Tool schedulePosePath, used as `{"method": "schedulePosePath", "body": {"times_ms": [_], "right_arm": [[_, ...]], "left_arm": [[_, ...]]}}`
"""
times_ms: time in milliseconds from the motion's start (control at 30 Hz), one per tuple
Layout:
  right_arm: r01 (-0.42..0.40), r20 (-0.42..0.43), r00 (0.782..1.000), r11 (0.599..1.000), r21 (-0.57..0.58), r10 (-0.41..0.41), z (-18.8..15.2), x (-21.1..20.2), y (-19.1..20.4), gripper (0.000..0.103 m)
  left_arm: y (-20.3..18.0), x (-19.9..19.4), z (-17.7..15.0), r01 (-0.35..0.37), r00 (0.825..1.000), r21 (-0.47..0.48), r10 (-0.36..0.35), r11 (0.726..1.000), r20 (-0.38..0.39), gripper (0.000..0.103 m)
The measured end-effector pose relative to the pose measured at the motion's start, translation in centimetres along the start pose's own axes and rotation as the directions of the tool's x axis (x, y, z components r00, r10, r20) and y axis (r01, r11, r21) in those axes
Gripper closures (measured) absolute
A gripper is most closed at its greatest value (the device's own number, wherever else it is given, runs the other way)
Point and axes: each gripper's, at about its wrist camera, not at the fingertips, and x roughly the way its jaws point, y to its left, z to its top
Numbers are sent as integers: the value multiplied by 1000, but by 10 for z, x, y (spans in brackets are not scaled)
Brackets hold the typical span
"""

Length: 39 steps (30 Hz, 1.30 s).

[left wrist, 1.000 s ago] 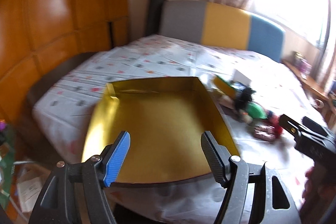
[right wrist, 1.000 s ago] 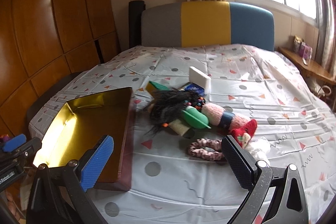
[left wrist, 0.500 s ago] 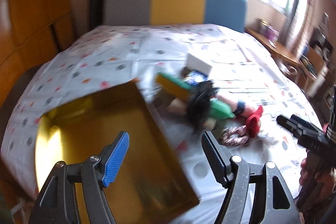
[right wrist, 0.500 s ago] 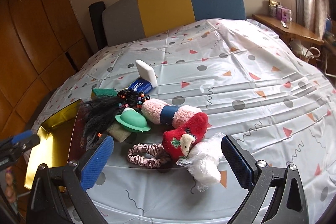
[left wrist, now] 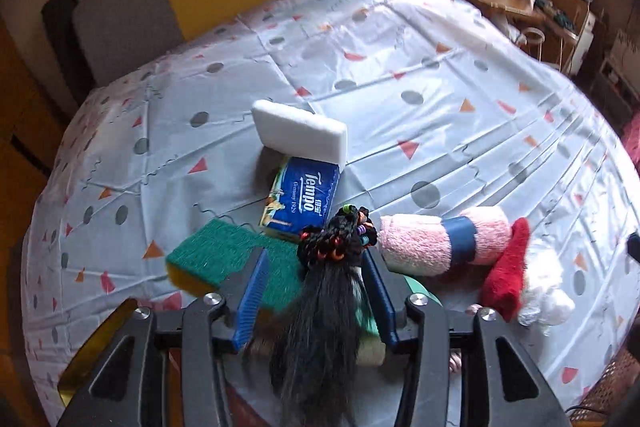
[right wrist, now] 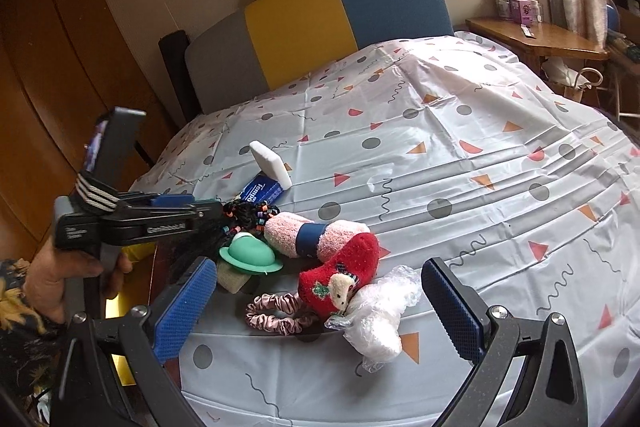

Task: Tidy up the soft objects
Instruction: 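Reach into the pile and grasp the black beaded hair bundle with the left tool, then grasp the clear plastic bag of white fluff with the right tool while the left tool lifts the hair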

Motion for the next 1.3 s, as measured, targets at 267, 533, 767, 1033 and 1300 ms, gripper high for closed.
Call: {"method": "schedulePosePath", "body": {"times_ms": [267,533,767,1033,1300], "right_arm": [[4,6,1000,999,39,-5,3,1,-12,0],[40,4,999,983,181,-41,4,7,-50,4],[35,-105,994,967,254,-8,-9,35,-64,19],[39,-252,967,999,24,-32,-24,64,-30,24],[145,-318,931,981,-126,-178,-43,90,-25,60]], "left_arm": [[-10,37,5,40,997,39,-37,998,-74,72],[-3,-10,-16,138,989,-54,-135,989,56,82],[10,-65,-44,205,966,-144,-177,968,188,82],[24,-119,-91,239,941,-210,-172,948,293,82],[79,-142,-163,200,947,-413,-67,889,315,82]]}}
